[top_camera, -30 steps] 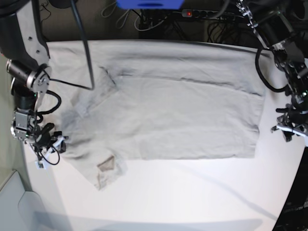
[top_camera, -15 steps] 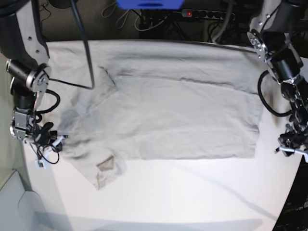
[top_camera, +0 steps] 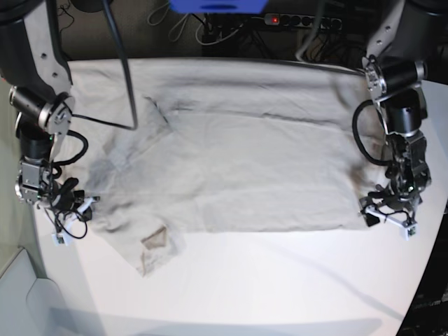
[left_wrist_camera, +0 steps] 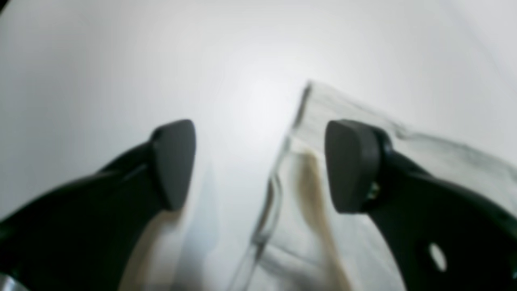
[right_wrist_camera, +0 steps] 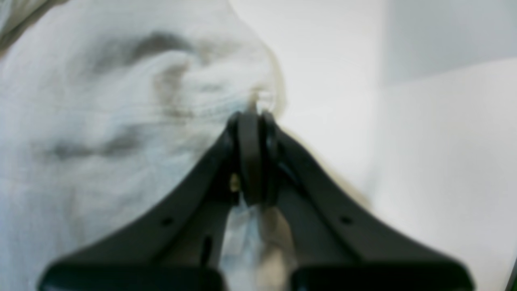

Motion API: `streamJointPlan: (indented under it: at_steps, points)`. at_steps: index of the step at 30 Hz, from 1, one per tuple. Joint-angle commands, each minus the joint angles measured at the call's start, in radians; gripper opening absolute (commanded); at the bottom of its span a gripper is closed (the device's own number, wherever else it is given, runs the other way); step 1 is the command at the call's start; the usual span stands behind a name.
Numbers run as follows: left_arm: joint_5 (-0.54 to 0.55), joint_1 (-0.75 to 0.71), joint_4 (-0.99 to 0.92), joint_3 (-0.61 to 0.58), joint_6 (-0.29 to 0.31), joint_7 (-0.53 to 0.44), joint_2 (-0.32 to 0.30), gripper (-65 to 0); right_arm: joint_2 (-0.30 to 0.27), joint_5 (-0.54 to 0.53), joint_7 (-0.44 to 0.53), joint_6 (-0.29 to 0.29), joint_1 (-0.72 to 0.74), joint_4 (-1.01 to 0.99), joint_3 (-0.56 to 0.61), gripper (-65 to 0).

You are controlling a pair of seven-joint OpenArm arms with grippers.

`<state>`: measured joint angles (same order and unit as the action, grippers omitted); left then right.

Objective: Layout the t-shirt on the table in an organized manner, then fold the t-shirt properly
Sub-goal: 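Release the edge and move both grippers to the shirt's hem corners, then grasp the hem corners with both grippers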

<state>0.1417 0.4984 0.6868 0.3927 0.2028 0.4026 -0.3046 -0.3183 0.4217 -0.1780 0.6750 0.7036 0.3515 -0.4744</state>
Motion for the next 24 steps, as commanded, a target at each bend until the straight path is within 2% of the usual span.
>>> streamJointPlan:
  at_steps: [1, 7, 10, 14, 18, 20, 24]
  points:
    - [0.008, 0.036, 0.018, -0.01, -0.001, -0.037, -0.023, -13.9, -0.006, 0.012, -0.019, 0.018, 0.021, 0.007, 0.003, -65.0]
    - [0.008, 0.059, -0.002, -0.071, 0.007, -0.038, -0.041, -13.6, -0.006, 0.012, -0.019, 0.018, 0.023, 0.007, 0.003, -65.0]
    - [0.008, 0.102, -0.08, -0.136, 0.008, -0.047, -0.054, -13.7, -0.006, 0.012, -0.019, 0.018, 0.023, 0.007, 0.003, -65.0]
    - [0.008, 0.133, -0.187, -0.202, 0.008, -0.129, -0.054, -13.7, -0.006, 0.012, -0.019, 0.018, 0.027, 0.007, 0.003, -65.0]
    - [0.011, 0.135, -0.21, -0.254, 0.008, -0.172, -0.048, -13.9, -0.006, 0.012, -0.019, 0.018, 0.027, 0.007, 0.003, -65.0]
    - [0.012, 0.135, -0.212, -0.265, 0.008, -0.173, -0.046, -16.4, -0.006, 0.012, -0.019, 0.018, 0.027, 0.007, 0.003, -65.0]
    - [0.012, 0.133, -0.212, -0.265, 0.008, -0.172, -0.043, -29.9, -0.006, 0.012, -0.019, 0.018, 0.027, 0.007, 0.003, -65.0]
